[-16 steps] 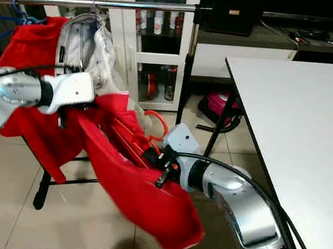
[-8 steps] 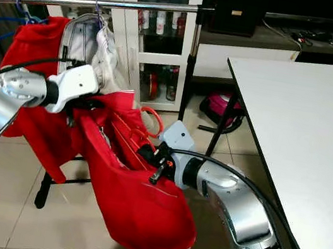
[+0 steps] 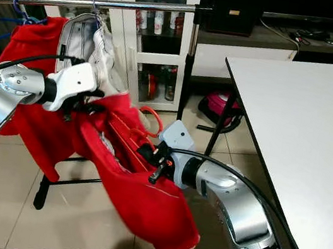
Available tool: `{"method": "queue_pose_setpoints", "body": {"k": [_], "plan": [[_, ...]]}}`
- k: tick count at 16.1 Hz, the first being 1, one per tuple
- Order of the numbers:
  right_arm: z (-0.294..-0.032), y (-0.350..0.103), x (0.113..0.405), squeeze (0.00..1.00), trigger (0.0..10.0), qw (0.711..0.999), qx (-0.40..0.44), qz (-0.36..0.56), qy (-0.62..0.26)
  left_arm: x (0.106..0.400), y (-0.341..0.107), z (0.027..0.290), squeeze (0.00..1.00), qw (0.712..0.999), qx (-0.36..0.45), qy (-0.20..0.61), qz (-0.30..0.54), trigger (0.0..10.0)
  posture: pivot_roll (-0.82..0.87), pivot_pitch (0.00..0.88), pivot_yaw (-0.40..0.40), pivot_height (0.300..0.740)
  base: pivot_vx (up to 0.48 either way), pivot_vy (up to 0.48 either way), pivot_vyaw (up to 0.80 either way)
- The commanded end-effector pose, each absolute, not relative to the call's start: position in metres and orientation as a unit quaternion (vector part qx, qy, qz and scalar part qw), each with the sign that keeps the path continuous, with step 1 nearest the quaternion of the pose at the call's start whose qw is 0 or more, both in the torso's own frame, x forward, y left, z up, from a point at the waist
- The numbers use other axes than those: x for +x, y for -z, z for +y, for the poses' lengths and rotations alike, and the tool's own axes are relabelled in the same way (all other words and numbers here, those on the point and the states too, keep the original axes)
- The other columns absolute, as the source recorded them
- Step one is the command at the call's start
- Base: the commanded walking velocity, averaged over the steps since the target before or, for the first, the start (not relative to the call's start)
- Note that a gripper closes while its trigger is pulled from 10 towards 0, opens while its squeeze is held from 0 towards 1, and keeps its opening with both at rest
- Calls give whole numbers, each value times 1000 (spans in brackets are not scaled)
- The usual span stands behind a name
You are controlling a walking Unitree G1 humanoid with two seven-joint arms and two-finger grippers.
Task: Hang hanger
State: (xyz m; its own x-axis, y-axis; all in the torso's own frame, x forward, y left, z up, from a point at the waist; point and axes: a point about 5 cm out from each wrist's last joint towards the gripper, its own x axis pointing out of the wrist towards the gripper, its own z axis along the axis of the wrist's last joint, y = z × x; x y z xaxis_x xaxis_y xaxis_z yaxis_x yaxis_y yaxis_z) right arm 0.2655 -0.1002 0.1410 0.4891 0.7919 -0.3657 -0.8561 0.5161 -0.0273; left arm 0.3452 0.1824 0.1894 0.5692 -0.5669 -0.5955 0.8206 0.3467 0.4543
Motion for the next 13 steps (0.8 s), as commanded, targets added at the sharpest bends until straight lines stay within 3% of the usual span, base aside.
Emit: {"method": "queue_pose_setpoints", "body": {"k": [1,2,4,6,8,10,13], "plan": [[-98,-152,271,0,10000,860,-106,131,-482,347,-197,182,1000,792,391,437,170,10000,-54,0,101,740,0,0,0],[-99,-150,271,0,10000,861,-108,136,-478,344,-196,177,1000,770,400,462,181,10000,-54,0,101,740,0,0,0],[-100,-149,272,0,10000,863,-111,139,-473,347,-197,170,1000,765,410,466,174,10000,-49,0,104,740,0,0,0],[-99,-149,271,0,10000,863,-108,138,-474,358,-204,166,1000,794,397,437,147,10000,-55,0,111,740,0,0,0],[-100,-149,270,0,10000,863,-106,138,-474,362,-207,167,1000,805,392,424,135,10000,-56,0,112,740,0,0,0],[-103,-149,268,0,10000,865,-96,138,-472,364,-220,178,1000,838,340,411,112,10000,-61,0,116,740,0,0,0],[-113,-148,269,0,10000,874,-91,140,-456,352,-232,209,1000,856,308,402,103,10000,-56,0,113,740,0,0,0]]}}
